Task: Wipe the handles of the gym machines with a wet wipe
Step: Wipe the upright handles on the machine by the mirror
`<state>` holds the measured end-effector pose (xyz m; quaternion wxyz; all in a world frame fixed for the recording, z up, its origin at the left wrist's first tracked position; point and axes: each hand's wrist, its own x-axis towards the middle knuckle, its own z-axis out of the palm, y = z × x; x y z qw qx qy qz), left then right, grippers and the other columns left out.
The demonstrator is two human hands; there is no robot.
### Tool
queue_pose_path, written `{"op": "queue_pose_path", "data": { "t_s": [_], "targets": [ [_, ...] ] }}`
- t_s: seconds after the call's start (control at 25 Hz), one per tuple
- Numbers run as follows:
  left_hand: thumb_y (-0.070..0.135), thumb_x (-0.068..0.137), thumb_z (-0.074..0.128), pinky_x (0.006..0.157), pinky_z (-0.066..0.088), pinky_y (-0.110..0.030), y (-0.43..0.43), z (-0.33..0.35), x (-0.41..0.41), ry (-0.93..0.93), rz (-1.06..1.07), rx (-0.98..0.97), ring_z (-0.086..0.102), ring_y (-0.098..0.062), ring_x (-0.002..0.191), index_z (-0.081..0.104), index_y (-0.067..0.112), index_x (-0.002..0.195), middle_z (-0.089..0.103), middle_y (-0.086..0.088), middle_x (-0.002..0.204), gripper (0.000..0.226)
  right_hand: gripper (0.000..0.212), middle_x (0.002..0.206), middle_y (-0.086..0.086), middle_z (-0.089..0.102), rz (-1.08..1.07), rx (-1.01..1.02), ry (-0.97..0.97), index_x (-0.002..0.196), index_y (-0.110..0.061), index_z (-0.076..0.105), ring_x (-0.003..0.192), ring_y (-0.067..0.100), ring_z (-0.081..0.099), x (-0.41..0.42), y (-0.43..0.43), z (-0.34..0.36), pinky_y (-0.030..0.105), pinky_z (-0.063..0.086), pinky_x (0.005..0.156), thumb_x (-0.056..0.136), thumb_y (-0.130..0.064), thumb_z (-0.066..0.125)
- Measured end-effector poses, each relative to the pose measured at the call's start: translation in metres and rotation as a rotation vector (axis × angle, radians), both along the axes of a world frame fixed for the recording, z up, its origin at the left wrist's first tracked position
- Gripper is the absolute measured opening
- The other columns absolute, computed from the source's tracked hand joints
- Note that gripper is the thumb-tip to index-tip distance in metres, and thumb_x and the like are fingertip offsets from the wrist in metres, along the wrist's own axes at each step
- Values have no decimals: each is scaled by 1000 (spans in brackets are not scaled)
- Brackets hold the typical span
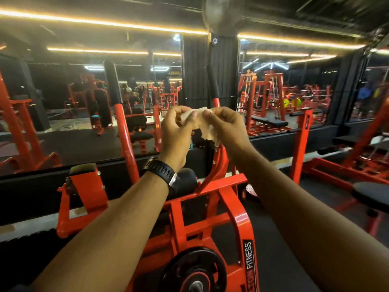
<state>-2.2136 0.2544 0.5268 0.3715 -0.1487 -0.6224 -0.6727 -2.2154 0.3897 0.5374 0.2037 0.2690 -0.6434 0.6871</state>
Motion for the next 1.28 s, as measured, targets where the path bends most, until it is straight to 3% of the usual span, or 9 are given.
{"op": "queue_pose_path", "data": {
  "t_s": [0.12, 0.24, 0.28, 0.52, 0.76, 0.96, 1.04, 1.2, 1.28],
  "targets": [
    [19, 92, 69, 85, 59, -39, 21, 3, -10, -13, 93, -21, 61, -14, 103, 57, 30, 100, 60, 6, 109, 19, 30, 101, 16, 70, 60, -66, -67, 125, -5, 57, 95, 30, 71, -5, 21, 5, 48, 59, 86, 95, -5, 61],
    [14, 92, 69, 79, 51, -14, 38, 6, -25, 15, 214, -104, 53, -3, 103, 60, 24, 107, 56, 6, 116, 20, 42, 106, 19, 69, 59, -35, -55, 135, -10, 52, 95, 30, 71, -22, 40, 8, 43, 59, 82, 94, 1, 58],
    [14, 92, 69, 76, 49, -12, 45, 7, -31, 29, 248, -131, 52, -3, 102, 60, 24, 108, 55, 6, 115, 21, 43, 107, 18, 69, 67, -21, -40, 136, -12, 51, 94, 28, 72, -30, 46, 9, 41, 60, 81, 95, -1, 58],
    [13, 95, 62, 83, 59, -34, 85, 18, -70, 41, 304, -10, 62, -8, 101, 61, 28, 101, 63, 9, 109, 17, 36, 111, 15, 70, 249, 29, 49, 138, -13, 48, 97, 23, 72, -81, 80, 20, 30, 58, 77, 103, -7, 48],
    [26, 98, 62, 81, 56, -21, 107, 26, -99, 0, 181, -69, 63, -8, 109, 71, 24, 116, 61, 0, 126, 20, 43, 120, 11, 68, 331, 137, 165, 133, -6, 56, 108, 19, 69, -131, 107, 34, 32, 58, 87, 91, 6, 60],
    [27, 97, 64, 83, 51, -22, 106, 31, -136, 4, 420, -193, 60, -6, 104, 71, 27, 102, 63, 2, 114, 8, 9, 97, 1, 72, 86, 249, 348, 99, -19, 72, 92, 15, 70, -172, 104, 44, 37, 60, 82, 92, -16, 68],
    [25, 97, 64, 81, 52, -24, 102, 35, -152, 37, 483, -184, 61, -6, 100, 67, 31, 95, 65, 3, 110, 7, 11, 96, -5, 69, -120, 286, 399, 92, -26, 71, 93, 11, 67, -195, 98, 47, 39, 58, 84, 92, -35, 65],
    [23, 95, 67, 89, 55, -25, 95, 40, -186, 24, 528, -247, 59, -6, 109, 65, 19, 121, 62, 1, 125, 27, 8, 90, -12, 62, -283, 142, 327, 103, -20, 60, 82, -5, 63, -223, 89, 62, 17, 55, 71, 97, -23, 62],
    [22, 94, 69, 100, 49, -27, 95, 38, -201, -13, 518, -317, 51, -11, 125, 54, 15, 138, 54, -2, 139, 47, 9, 87, -11, 59, -345, 87, 331, 105, -18, 54, 79, -2, 64, -234, 84, 72, 18, 55, 65, 98, -19, 60]
  ]
}}
